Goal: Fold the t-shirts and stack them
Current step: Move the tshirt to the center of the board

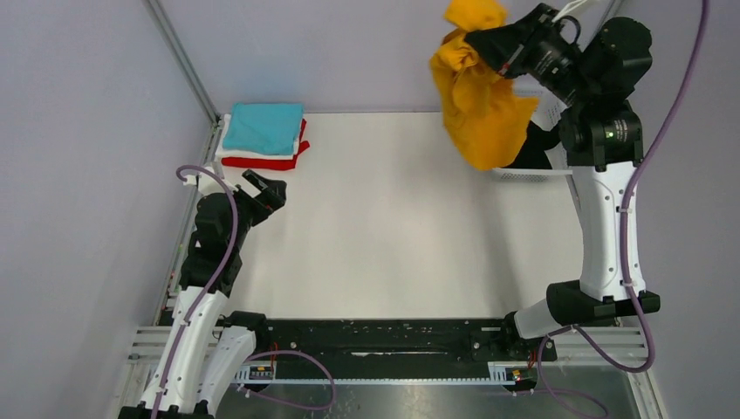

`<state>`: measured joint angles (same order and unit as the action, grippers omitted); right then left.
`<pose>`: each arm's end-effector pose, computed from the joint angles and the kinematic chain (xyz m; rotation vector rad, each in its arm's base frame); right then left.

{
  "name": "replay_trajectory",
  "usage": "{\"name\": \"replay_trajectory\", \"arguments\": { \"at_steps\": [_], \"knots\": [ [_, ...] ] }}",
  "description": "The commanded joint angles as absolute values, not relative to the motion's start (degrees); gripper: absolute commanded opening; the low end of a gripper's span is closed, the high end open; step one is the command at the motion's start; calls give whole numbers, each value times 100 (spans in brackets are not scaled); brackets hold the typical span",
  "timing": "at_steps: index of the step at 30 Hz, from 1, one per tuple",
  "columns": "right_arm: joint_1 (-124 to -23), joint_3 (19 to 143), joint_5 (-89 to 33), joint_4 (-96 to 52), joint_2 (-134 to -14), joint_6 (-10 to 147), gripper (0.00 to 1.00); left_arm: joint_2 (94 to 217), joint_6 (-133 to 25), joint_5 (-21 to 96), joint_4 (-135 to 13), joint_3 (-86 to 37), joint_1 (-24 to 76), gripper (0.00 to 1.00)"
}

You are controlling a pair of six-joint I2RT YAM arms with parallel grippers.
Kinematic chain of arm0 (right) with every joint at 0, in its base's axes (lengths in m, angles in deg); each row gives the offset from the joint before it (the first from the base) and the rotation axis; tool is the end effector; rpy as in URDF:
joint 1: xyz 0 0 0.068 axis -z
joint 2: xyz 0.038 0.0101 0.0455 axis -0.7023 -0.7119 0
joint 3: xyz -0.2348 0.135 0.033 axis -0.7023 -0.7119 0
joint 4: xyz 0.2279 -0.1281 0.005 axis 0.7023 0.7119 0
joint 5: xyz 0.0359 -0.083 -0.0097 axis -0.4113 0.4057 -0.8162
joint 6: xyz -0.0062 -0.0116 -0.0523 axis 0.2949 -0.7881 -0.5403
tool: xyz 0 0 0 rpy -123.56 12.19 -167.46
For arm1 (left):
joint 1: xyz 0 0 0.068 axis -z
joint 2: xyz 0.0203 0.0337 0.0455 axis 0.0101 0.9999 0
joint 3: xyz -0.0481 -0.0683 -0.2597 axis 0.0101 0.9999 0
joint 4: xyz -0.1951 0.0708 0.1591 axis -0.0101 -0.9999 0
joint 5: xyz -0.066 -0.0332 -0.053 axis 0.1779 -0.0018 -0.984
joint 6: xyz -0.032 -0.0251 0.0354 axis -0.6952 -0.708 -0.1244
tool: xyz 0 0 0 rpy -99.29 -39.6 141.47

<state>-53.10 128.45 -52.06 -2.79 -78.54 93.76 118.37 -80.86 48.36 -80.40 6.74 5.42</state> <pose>0.2529 0.0565 0.6042 -0.2142 1.3575 0.9475 0.1618 -0.0152 0.3184 -0.5498 1.7830 -0.4949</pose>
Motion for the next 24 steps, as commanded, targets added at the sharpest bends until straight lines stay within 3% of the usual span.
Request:
{"name": "replay_trajectory", "arguments": {
  "at_steps": [1, 7, 15, 17, 19, 22, 24],
  "knots": [
    [-6098, 13384, -6269, -351, -8178, 9702, 0, 11683, -8379, 4737, -8221, 583, 531, 99],
    [-6717, 13387, -6568, -401, -8291, 9867, 0, 11482, -8804, 5212, -8772, 495, 531, 99],
    [-6463, 8217, -3829, -972, -6241, 9583, 0, 11461, -9240, 5438, -9261, 490, 531, 99],
    [-6171, 6747, -3273, -1313, -5945, 9816, 11, 11591, -9296, 5295, -9220, 579, 531, 99],
    [-5647, 5607, -3113, -1478, -5888, 10052, 29, 11842, -9302, 5109, -9198, 615, 535, 99],
    [-5004, 4903, -3083, -1205, -5947, 9952, 80, 12342, -9294, 4710, -9081, 700, 540, 99],
    [-4980, 4942, -2334, -724, -5766, 9605, 97, 12750, -9298, 4299, -8852, 756, 559, 99]
  ]
}}
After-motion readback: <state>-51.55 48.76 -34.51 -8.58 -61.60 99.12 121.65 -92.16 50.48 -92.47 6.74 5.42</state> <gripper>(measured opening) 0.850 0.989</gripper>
